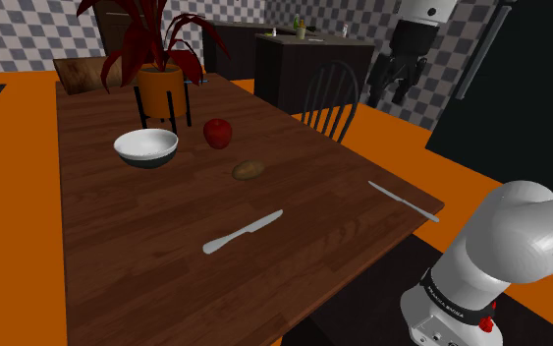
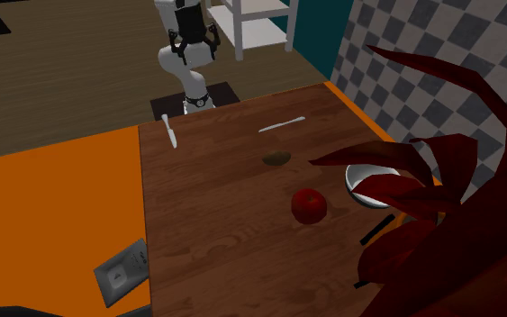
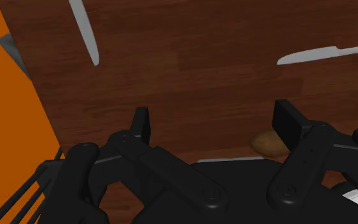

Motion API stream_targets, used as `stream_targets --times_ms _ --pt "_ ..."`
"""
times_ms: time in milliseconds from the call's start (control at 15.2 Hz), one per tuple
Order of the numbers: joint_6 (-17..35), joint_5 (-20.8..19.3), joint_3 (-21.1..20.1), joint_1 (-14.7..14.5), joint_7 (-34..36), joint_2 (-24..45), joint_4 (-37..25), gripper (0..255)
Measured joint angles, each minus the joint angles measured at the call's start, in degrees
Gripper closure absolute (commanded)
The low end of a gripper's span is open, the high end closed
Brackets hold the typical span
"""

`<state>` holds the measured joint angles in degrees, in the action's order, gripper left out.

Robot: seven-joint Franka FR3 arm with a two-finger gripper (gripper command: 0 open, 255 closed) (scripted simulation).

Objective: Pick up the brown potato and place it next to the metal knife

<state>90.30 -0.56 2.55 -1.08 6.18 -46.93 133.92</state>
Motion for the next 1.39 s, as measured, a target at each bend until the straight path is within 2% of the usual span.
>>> stream_targets --times_ms 198,726,1386 --pt "1.8 -0.2 0.6 -0.8 -2.0 2.0 0.0 0" --pt "13.7 -0.6 3.9 -5.6 -15.1 15.9 -0.8 0" --pt "25.0 2.1 5.2 -11.2 -31.8 37.2 -9.2 0"
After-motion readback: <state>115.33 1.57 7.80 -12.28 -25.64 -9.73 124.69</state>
